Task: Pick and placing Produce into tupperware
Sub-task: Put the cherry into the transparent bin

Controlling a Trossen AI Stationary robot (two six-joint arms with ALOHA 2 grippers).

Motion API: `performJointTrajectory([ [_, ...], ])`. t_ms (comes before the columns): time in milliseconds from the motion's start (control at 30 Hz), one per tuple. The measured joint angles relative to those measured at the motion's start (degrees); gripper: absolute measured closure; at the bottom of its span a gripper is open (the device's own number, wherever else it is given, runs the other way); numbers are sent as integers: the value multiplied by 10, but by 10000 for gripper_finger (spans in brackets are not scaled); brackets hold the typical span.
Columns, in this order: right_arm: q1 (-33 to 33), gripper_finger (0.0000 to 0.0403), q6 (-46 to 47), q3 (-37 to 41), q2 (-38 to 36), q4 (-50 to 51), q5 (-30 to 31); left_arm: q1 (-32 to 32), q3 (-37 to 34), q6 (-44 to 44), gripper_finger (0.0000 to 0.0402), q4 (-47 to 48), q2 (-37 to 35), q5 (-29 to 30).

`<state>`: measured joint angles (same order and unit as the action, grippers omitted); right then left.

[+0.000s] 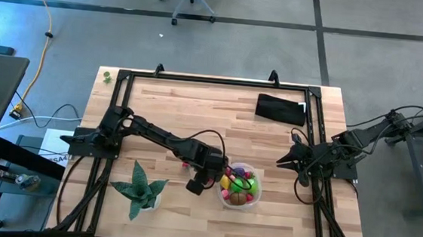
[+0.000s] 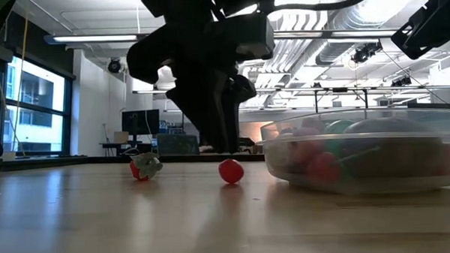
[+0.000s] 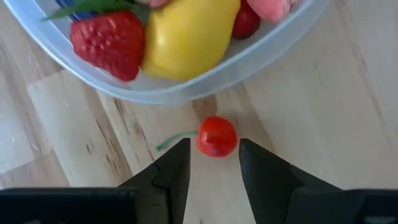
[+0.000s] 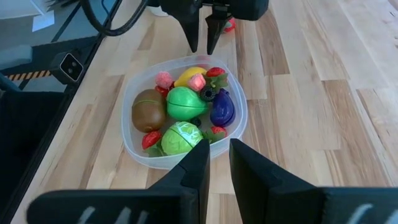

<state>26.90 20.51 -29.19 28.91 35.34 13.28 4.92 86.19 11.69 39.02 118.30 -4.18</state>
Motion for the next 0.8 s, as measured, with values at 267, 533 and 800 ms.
performJointTrajectory([
  [267,0,352,0,0,0,2,0,1,0,-31,275,4,0,8],
  [533,0,352,0,0,0,3,0,0,0,-36,231,-3,10,11],
  [800,0,352,0,0,0,5,0,0,0,-36,168,-2,10,12],
])
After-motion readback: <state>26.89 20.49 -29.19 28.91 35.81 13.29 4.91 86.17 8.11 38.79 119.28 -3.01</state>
